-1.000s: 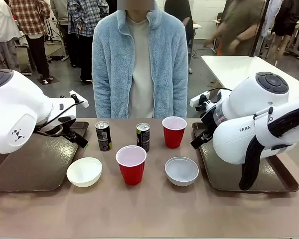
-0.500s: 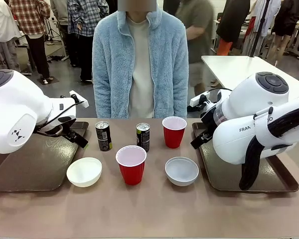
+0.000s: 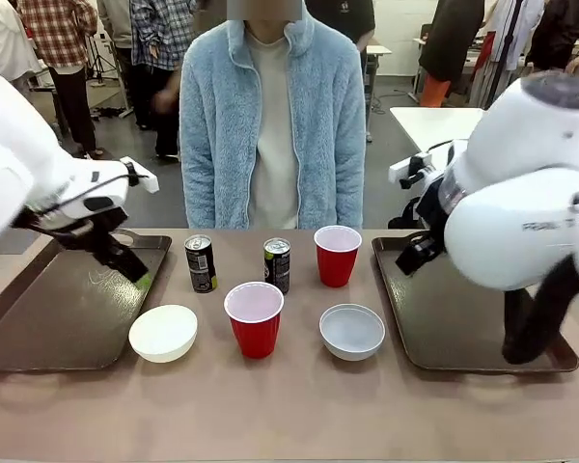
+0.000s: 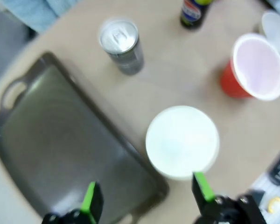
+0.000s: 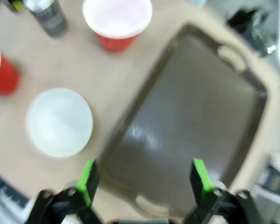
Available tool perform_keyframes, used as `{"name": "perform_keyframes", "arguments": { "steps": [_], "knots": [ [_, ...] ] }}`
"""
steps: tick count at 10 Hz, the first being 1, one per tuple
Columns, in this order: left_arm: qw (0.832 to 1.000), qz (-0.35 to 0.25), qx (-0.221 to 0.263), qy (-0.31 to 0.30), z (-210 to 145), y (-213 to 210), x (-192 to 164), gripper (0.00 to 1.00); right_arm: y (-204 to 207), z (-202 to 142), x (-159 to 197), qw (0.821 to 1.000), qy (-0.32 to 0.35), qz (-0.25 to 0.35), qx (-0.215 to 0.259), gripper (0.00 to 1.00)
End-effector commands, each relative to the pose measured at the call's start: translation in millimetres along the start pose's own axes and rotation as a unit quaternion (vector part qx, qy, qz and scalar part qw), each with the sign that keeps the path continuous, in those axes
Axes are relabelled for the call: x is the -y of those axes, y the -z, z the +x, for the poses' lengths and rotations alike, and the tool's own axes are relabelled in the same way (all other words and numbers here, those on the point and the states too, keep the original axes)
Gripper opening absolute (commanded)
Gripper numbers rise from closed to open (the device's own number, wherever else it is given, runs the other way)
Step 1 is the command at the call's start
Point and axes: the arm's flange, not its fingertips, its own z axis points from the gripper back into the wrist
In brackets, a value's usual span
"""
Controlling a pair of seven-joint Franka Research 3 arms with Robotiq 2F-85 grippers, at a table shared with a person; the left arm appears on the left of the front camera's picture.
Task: Prepare tableware on both trays.
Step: Pick up a Picnic Bowl from the table and place it on a Handle tray.
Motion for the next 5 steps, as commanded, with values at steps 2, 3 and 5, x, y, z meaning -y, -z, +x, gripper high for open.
{"name": "perform_keyframes", "arguments": {
  "steps": [2,3,5],
  "knots": [
    [0.998,-0.050,-0.048,-0.008,-102,-19,22,1.00,-6,-144,-24,0.992,0.061,0.029,-0.103,1.00],
    [1.000,-0.016,-0.015,-0.008,-93,-17,20,1.00,3,-135,-18,0.993,0.048,-0.055,-0.093,1.00],
    [0.999,-0.030,-0.042,-0.003,-28,-40,6,1.00,-33,-34,-2,0.996,0.033,0.007,-0.079,1.00]
  ]
}}
